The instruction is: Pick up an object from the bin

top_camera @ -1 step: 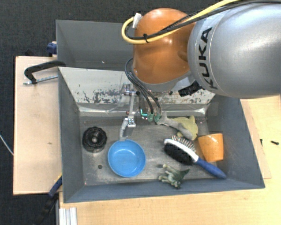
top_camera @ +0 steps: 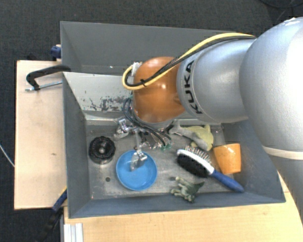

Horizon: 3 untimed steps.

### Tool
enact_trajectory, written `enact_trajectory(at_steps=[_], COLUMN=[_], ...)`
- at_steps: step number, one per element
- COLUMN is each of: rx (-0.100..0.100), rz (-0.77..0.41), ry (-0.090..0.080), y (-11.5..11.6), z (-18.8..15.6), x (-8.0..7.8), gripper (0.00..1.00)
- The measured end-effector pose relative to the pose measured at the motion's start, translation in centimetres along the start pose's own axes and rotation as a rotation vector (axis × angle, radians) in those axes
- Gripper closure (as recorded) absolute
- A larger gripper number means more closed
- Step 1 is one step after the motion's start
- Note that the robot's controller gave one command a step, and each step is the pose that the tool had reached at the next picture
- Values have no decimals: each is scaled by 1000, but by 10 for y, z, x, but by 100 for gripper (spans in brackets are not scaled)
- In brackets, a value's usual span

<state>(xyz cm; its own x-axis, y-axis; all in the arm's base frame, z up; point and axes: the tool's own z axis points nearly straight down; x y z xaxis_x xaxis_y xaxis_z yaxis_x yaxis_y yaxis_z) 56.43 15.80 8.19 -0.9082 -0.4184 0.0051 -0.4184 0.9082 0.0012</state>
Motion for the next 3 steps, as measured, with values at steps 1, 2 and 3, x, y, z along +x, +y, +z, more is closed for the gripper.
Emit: enact_trajectory(at_steps=[1, 2, 3], rx=[0, 5, 4], rz=[1, -56, -54], ry=[-6, -20, -21], y=[0, -21, -21], z=[-4, -112, -177], x=[-2, -3, -14], gripper=[100, 100, 100])
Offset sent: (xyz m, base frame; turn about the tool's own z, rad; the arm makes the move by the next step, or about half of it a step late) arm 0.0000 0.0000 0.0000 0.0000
